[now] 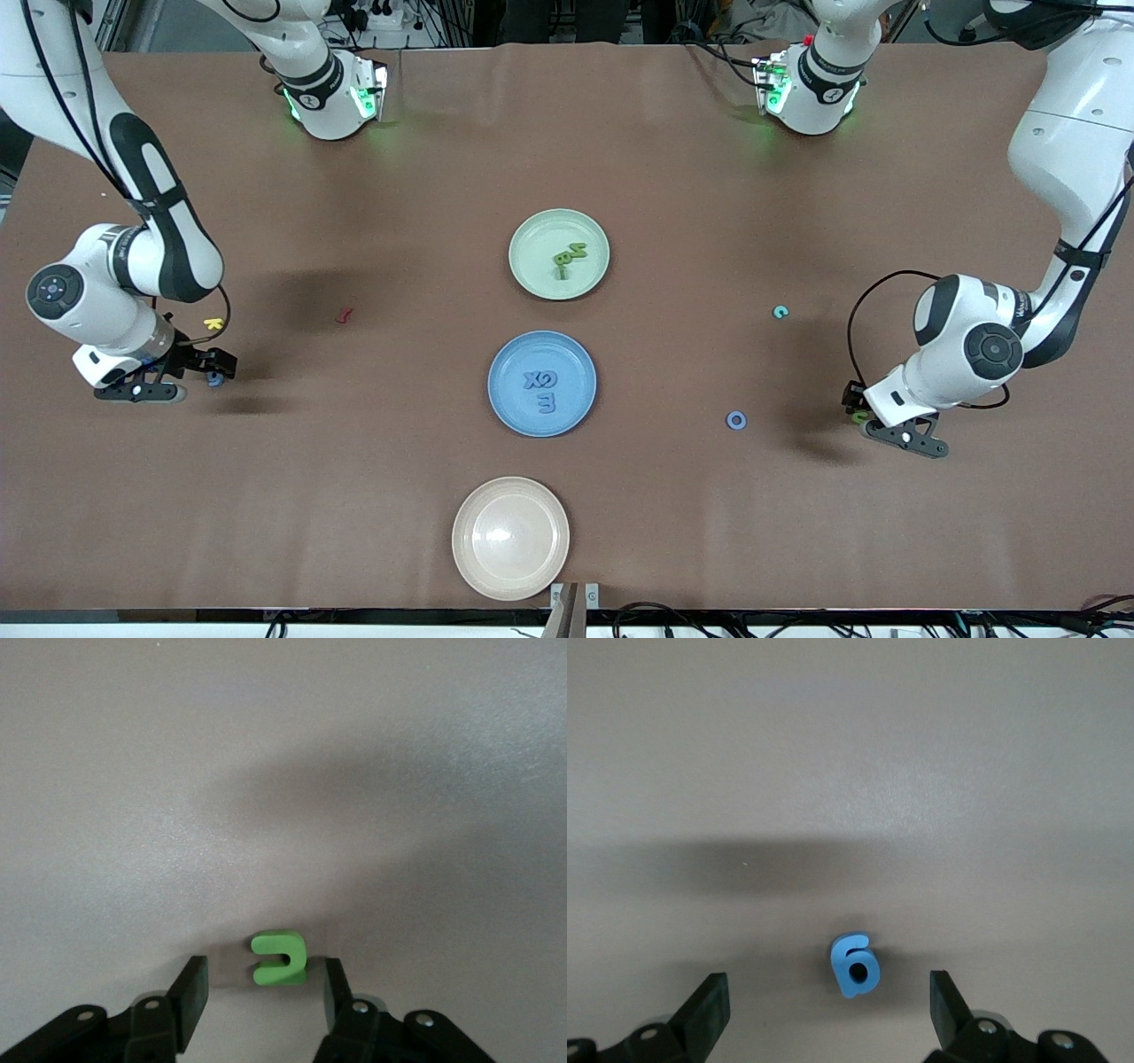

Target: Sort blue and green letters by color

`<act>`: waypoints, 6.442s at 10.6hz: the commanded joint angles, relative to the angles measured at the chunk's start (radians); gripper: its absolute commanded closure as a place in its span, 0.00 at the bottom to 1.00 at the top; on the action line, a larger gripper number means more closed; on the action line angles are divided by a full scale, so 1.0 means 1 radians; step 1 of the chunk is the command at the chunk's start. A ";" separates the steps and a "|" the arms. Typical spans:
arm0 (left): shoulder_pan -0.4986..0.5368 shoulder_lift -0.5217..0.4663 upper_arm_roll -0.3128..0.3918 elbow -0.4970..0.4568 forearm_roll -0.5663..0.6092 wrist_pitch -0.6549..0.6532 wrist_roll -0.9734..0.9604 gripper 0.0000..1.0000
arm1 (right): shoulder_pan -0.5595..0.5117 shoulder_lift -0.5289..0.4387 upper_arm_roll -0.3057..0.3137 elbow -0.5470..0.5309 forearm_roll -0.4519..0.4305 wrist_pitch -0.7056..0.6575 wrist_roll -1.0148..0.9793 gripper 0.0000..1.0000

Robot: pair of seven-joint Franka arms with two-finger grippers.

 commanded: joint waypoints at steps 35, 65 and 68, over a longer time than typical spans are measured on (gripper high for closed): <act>-0.713 -0.121 -0.239 -0.022 0.072 -0.173 -1.510 0.00 | 0.558 0.035 -0.035 0.314 0.203 -0.257 0.528 0.91; -0.506 -0.850 0.516 0.095 -0.578 -0.661 -0.068 0.00 | 0.312 -0.252 -0.094 0.464 -0.038 -0.802 0.203 0.00; -0.505 -0.842 0.514 0.124 -0.578 -0.709 -0.068 0.00 | 0.289 -0.340 -0.094 0.504 -0.038 -0.926 0.202 0.00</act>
